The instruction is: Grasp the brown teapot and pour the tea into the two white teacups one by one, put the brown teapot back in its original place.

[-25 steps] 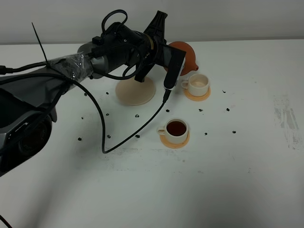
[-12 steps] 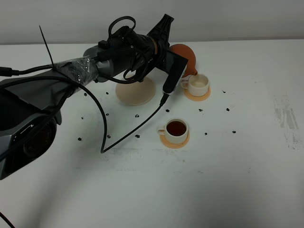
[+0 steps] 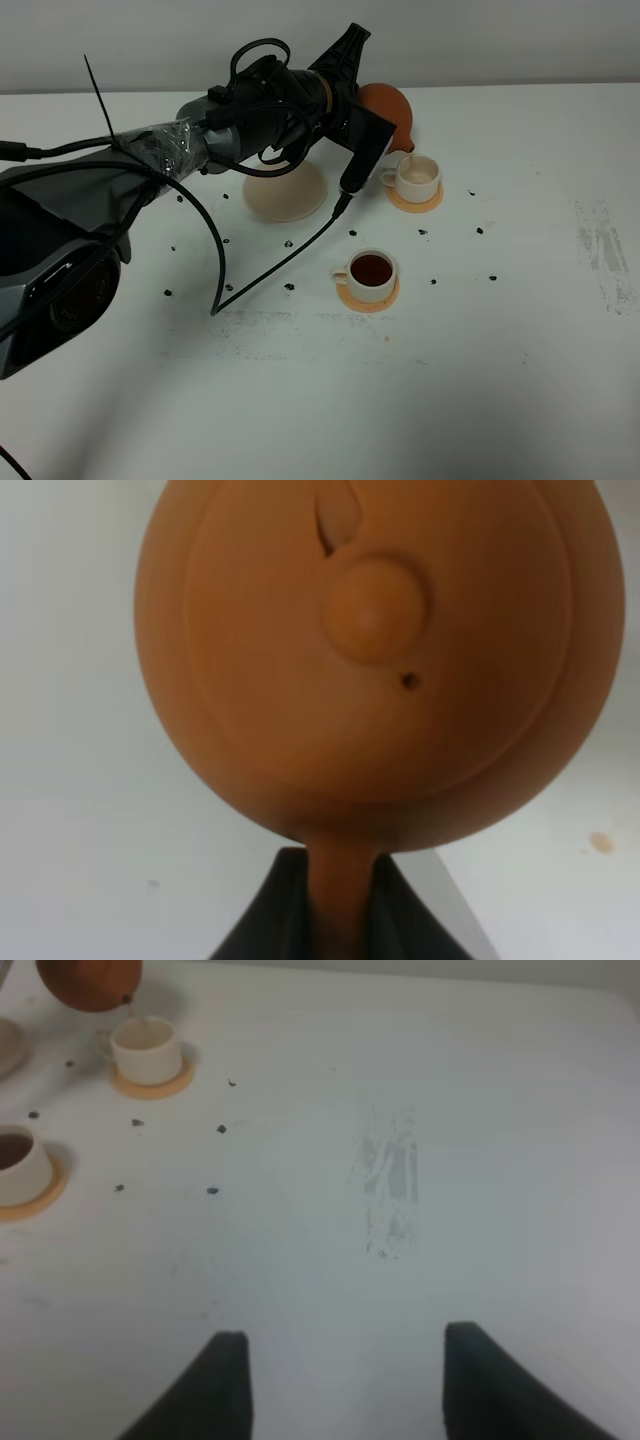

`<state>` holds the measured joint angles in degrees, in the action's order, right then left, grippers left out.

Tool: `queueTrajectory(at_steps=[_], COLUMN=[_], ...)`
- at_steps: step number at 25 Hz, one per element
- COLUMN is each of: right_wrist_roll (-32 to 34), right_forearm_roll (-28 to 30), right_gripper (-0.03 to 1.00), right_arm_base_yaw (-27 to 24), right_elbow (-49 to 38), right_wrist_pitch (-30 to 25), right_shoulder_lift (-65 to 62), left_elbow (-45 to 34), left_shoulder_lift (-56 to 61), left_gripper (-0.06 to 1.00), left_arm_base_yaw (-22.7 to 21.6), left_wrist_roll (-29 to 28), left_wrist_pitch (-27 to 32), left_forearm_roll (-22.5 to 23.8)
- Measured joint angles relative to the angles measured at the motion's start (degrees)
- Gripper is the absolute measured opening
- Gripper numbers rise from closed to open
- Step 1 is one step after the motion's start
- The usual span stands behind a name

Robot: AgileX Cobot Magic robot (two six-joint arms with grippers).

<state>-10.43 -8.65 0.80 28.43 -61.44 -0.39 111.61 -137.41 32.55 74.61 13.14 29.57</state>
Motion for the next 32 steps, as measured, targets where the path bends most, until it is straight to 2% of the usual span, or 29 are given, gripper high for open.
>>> queueTrajectory(at_steps=[32], right_wrist_roll=[0.0], right_forearm_roll=[0.0], right_gripper=[0.45], right_arm_base_yaw=[0.0], right_elbow=[0.0], right_wrist_pitch=[0.0], right_shoulder_lift=[0.0], left_elbow=[0.0], left_shoulder_lift=[-1.3], left_gripper=[0.12], left_arm_base_yaw=[1.3], left_wrist_roll=[0.0], left_wrist_pitch=[-1.8], left_forearm_roll=[7.9])
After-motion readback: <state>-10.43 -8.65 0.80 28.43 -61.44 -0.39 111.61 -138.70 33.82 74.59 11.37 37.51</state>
